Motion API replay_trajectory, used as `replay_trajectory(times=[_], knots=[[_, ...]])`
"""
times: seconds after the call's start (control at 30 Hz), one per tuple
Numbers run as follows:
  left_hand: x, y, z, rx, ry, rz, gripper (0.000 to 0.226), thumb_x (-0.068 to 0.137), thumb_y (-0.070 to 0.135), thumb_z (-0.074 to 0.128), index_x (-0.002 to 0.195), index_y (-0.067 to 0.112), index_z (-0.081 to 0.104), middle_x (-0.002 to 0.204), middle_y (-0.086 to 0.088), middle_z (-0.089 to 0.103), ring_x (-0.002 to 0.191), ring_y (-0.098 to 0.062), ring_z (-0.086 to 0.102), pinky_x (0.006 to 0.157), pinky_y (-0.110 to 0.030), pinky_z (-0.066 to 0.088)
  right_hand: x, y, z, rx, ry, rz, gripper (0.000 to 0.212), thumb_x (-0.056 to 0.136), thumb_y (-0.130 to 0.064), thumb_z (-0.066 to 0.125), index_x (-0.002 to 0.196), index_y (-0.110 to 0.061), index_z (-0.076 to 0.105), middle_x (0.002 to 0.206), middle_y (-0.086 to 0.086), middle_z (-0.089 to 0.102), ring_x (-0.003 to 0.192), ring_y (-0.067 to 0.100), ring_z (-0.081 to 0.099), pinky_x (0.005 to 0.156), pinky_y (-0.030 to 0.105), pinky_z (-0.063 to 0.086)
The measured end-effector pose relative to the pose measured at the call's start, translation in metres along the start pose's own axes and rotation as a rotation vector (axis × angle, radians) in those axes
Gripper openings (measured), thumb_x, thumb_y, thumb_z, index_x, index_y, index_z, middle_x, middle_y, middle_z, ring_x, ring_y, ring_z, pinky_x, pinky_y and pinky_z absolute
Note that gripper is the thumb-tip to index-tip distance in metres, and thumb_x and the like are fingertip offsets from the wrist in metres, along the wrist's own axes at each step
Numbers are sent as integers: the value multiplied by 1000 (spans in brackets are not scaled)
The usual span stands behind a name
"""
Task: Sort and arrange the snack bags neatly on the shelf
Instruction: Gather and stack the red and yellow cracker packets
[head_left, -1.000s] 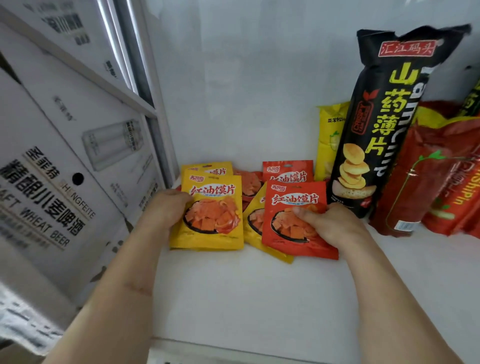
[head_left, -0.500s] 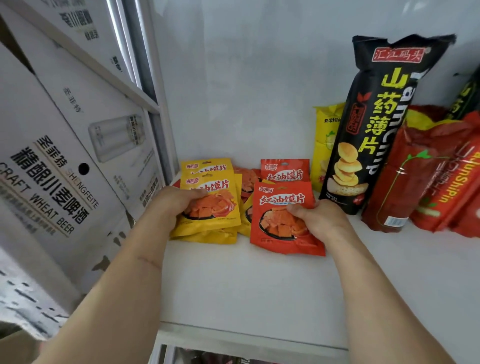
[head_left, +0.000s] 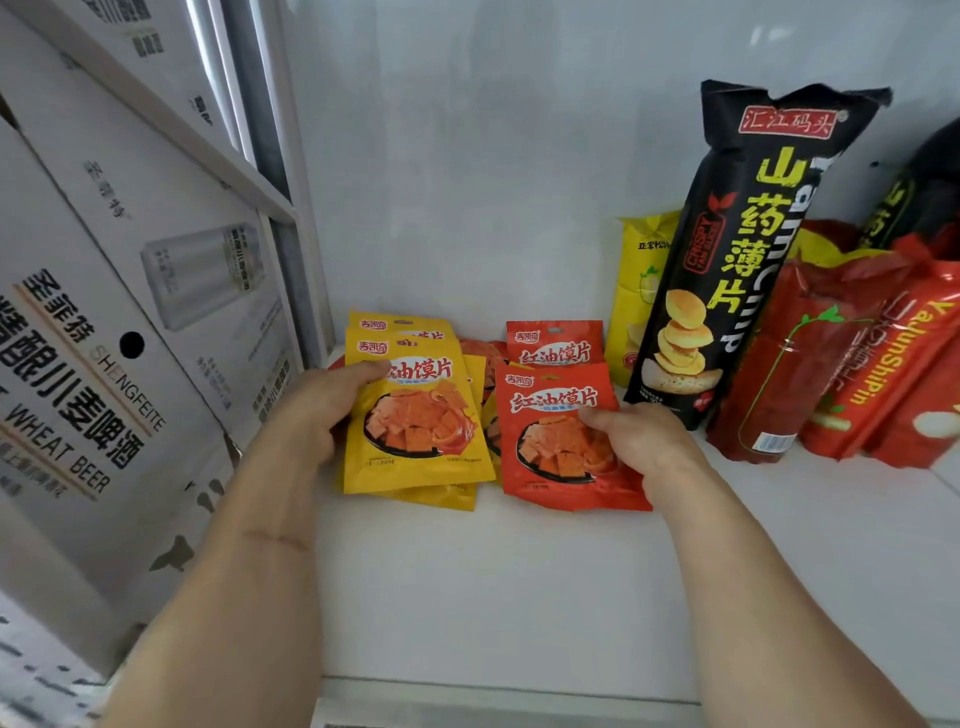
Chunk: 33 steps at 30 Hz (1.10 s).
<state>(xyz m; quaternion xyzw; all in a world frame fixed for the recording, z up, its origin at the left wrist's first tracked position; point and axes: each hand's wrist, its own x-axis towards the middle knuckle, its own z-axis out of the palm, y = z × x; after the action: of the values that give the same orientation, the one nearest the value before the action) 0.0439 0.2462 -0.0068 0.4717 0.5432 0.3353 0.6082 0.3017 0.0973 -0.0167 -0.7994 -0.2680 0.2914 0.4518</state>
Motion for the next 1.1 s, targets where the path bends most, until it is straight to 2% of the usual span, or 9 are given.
replay_trajectory(times=[0.1, 0.27, 0.4, 0.53, 0.67, 0.83, 0.9, 1.0, 1.1], knots=[[0, -2, 0, 12, 32, 35, 45, 70, 40, 81, 106, 15, 72, 94, -11, 78, 84, -34, 75, 83, -58, 58, 4, -2, 2, 19, 1, 32, 31, 86, -35, 74, 112, -18, 71, 105, 6, 74, 90, 25, 70, 91, 39, 54], [-10, -2, 6, -7, -63, 21, 19, 89, 19, 74, 106, 11, 70, 99, -13, 77, 89, -34, 74, 82, -50, 59, 11, -4, 5, 48, -10, 76, 27, 79, -28, 82, 101, -14, 73, 96, 9, 75, 85, 29, 72, 89, 45, 57], [-16, -1, 10, -77, -152, -31, 23, 87, 15, 75, 110, 11, 71, 100, -16, 76, 91, -36, 74, 85, -54, 58, 15, -10, 11, 104, -20, 64, 29, 81, -24, 79, 109, -20, 72, 99, 6, 75, 90, 29, 72, 92, 46, 55], [-13, -1, 9, -137, -158, -16, 10, 95, 11, 64, 104, 13, 69, 99, -15, 75, 86, -32, 71, 79, -45, 58, 19, -14, 17, 144, -29, 78, 24, 81, -23, 79, 103, -18, 70, 99, 9, 75, 89, 32, 72, 91, 50, 55], [-10, -1, 6, -191, -169, -13, 12, 98, 16, 61, 107, 14, 69, 105, -16, 75, 97, -35, 71, 86, -49, 57, 21, -16, 16, 213, -58, 79, 9, 87, -14, 71, 95, -13, 69, 98, 13, 75, 90, 34, 72, 91, 53, 55], [-11, -1, -1, -177, -188, -27, 21, 95, 15, 66, 115, 10, 68, 103, -18, 76, 91, -33, 73, 80, -48, 59, 17, -17, 3, 244, -41, 91, 6, 93, -10, 62, 93, -9, 67, 96, 17, 74, 91, 36, 71, 91, 54, 55], [-10, -2, -10, -208, -165, -41, 25, 95, 15, 65, 118, 9, 67, 102, -18, 76, 82, -32, 75, 70, -44, 61, 17, -16, -1, 285, -32, 64, 11, 95, -6, 57, 88, -13, 62, 91, 16, 72, 87, 35, 70, 88, 53, 55], [-9, -3, -20, -262, -135, -40, 23, 96, 17, 63, 115, 4, 68, 99, -17, 76, 65, -26, 74, 51, -34, 60, 20, -19, -3, 348, -24, 17, 12, 97, -3, 56, 95, -14, 54, 90, 12, 68, 81, 30, 68, 77, 47, 57], [-14, -3, -23, -318, -117, -22, 17, 99, 18, 58, 107, 6, 67, 72, -10, 76, 52, -20, 71, 41, -27, 54, 26, -24, 1, 380, 1, -18, 19, 92, -4, 62, 98, -18, 51, 102, 16, 69, 90, 33, 69, 82, 55, 57]])
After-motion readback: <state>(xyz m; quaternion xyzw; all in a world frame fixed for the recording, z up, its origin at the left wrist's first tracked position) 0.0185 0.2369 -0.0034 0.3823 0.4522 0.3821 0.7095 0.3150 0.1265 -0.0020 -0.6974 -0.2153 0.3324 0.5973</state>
